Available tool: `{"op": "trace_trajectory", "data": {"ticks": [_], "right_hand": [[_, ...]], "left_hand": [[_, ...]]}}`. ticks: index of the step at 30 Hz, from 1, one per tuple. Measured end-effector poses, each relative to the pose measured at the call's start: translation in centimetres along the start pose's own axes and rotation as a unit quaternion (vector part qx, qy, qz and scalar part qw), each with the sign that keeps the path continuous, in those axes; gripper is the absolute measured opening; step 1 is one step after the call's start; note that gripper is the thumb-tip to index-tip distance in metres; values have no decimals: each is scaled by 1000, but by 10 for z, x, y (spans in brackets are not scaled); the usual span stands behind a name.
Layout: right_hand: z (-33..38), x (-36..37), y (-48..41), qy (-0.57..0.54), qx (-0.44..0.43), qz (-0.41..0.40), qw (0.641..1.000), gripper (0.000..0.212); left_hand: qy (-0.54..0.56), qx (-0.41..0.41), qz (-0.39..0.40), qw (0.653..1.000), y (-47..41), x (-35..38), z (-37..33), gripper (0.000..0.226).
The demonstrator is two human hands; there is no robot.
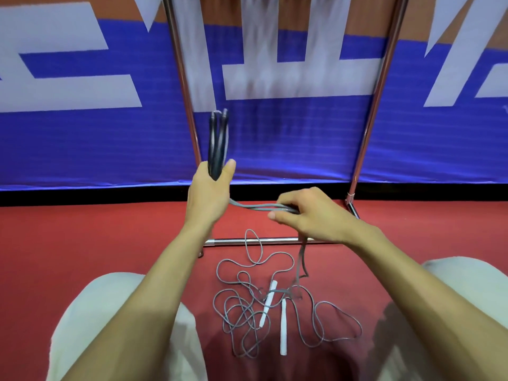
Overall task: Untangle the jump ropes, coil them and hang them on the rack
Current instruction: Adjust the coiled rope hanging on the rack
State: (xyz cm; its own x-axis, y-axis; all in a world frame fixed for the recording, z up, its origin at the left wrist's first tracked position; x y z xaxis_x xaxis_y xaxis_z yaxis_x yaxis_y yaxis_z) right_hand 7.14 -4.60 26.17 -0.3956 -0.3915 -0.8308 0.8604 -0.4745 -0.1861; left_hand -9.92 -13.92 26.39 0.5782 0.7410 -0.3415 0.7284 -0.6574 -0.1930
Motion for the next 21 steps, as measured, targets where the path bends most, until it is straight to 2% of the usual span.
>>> {"op": "trace_trajectory", "data": {"ticks": [4,7,9,12,17,19,21], "right_hand": [[-2,-19,5,-17,-16,-64,998,13],[-9,-27,7,-29,32,-116,992,23],[-12,-30,6,-41,69,-145,986,33],[-13,-34,3,-67,116,-175,975,38],[-17,-40,3,-182,180,-172,951,39],[-20,-42,4,-267,193,-127,936,34],[-23,-43,6,-374,201,-63,903,23]], "left_hand": [[-222,16,87,971,6,4,3,44],[-309,41,192,931,12,10,-1,46],[-328,48,262,906,17,16,-5,57],[-304,74,331,890,29,25,-10,73],[-213,101,385,892,41,25,-24,97],[-156,113,399,896,46,24,-28,87],[-114,126,402,900,51,22,-29,63]]}}
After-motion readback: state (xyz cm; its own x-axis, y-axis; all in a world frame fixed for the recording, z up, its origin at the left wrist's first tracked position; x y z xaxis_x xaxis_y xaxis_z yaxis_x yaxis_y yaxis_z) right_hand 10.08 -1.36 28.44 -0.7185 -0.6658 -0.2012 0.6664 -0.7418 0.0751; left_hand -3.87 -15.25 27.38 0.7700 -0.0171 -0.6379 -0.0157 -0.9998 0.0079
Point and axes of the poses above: each hand's wrist, its own y-axis away from the middle knuckle, its own x-axis out of the palm, z = x × y, the point moved 1 cm from there along -y, towards the middle knuckle, and after that the axes turned 3 degrees about x, right-handed, at the moved point
